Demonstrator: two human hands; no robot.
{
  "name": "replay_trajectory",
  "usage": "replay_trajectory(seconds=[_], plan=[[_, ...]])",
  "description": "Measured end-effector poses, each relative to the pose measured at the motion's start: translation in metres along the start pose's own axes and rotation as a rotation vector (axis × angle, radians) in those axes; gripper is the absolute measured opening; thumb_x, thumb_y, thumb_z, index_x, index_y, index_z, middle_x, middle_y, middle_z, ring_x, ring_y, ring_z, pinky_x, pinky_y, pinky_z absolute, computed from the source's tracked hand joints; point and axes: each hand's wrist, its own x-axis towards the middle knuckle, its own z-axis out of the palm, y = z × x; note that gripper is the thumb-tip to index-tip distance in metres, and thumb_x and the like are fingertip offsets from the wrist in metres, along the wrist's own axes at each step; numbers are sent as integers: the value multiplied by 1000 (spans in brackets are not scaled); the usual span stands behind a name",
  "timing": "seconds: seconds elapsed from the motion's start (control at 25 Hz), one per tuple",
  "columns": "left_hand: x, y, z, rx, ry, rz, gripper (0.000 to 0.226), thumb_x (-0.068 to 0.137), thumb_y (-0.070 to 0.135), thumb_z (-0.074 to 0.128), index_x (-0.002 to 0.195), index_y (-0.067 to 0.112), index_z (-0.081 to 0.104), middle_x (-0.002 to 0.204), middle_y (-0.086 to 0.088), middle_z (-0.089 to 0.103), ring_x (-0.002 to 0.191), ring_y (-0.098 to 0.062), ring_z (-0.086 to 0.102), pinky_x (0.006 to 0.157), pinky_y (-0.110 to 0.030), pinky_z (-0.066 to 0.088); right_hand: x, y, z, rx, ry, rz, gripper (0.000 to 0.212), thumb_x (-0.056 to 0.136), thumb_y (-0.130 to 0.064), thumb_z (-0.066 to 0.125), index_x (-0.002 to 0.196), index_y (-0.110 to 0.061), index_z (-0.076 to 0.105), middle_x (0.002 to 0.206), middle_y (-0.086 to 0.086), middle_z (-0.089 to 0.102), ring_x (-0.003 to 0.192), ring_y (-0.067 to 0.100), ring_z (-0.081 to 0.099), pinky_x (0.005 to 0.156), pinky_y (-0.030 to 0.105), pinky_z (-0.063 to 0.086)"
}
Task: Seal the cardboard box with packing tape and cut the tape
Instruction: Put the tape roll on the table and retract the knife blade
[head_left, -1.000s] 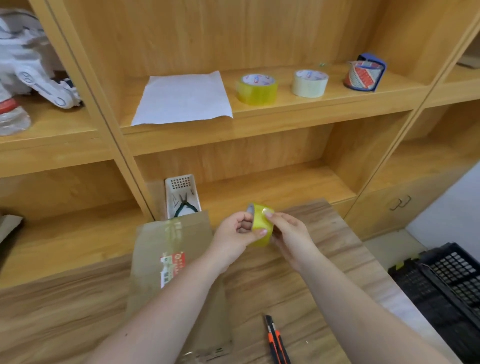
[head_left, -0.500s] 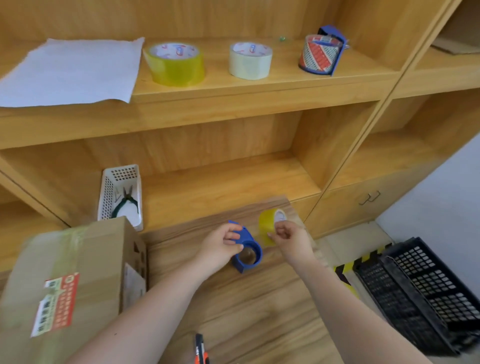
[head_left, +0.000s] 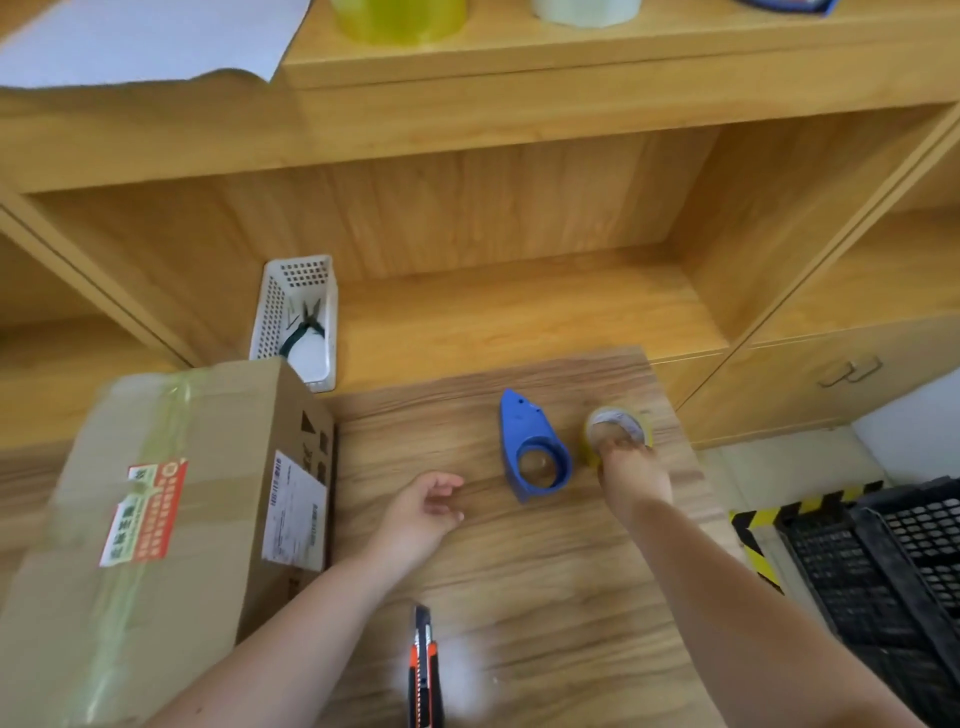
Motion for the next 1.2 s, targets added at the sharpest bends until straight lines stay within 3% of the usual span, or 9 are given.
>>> replay_trajectory(seconds=[0.08, 0.2, 0.4, 0.6, 0.76, 0.88, 0.96, 1.08, 1.2], plan=[[-5, -5, -4, 1, 14, -12, 37, 81, -2, 68, 111, 19, 63, 119, -5, 60, 98, -15, 60, 70, -7, 42, 1, 0, 5, -63, -18, -3, 43, 88, -5, 47, 130, -12, 45, 123, 10, 61, 119, 30, 49, 94, 37, 41], [-14, -7, -8, -12, 27, -11, 35, 82, 0, 68, 109, 22, 63, 119, -4, 60, 103, -16, 59, 76, -15, 43, -6, -3, 3, 122, 13, 69, 45, 89, -11, 51, 132, -14, 43, 134, 11, 53, 130, 32, 37, 102, 41, 37], [-47, -13, -16, 21, 11, 25, 36, 83, 2, 66, 116, 19, 62, 122, -6, 59, 104, -18, 58, 80, -20, 41, -60, -43, -11, 481, 258, 32, 48, 82, -4, 58, 128, -14, 50, 128, 12, 54, 119, 33, 42, 97, 44, 38], [-85, -54, -9, 48, -30, -7, 43, 85, -1, 58, 124, 17, 57, 124, -6, 58, 97, -12, 54, 60, -1, 38, -153, -122, 23, 724, 6, -69, 42, 79, -12, 63, 120, -13, 56, 119, 10, 57, 110, 29, 54, 96, 33, 43], [-103, -105, 3, 94, 3, -200, 46, 80, 24, 60, 125, 28, 49, 119, -2, 62, 98, -20, 58, 76, -23, 44, -207, -173, 71, 803, -266, 163, 38, 76, -34, 56, 107, -12, 52, 107, 11, 62, 100, 31, 60, 81, 35, 48], [-102, -135, 17, -135, -29, -424, 31, 78, 22, 59, 108, 21, 51, 107, -12, 64, 93, -30, 62, 69, -33, 51, -228, -197, 94, 891, -321, 317, 38, 74, -40, 61, 102, -15, 53, 100, 5, 62, 99, 29, 60, 80, 36, 49], [-100, -139, 21, -222, -38, -453, 12, 87, 20, 57, 99, 18, 58, 102, -12, 65, 94, -30, 62, 72, -34, 53, -231, -203, 109, 1013, -279, 373, 38, 65, -43, 61, 95, -20, 57, 93, 3, 63, 89, 25, 64, 77, 38, 53], [-90, -135, 22, -234, -63, -397, 20, 93, 21, 54, 96, 9, 69, 96, -11, 69, 100, -31, 65, 94, -44, 52, -229, -205, 106, 1190, -158, 428, 28, 72, -34, 67, 95, -20, 61, 86, -2, 69, 83, 19, 68, 75, 35, 55], [-90, -102, 11, -333, -76, -294, 17, 95, 18, 55, 87, 17, 69, 93, -9, 70, 95, -29, 67, 90, -45, 54, -222, -200, 72, 1361, -12, 450, 20, 82, -16, 68, 101, -17, 60, 78, -4, 65, 70, 13, 66, 61, 27, 52]])
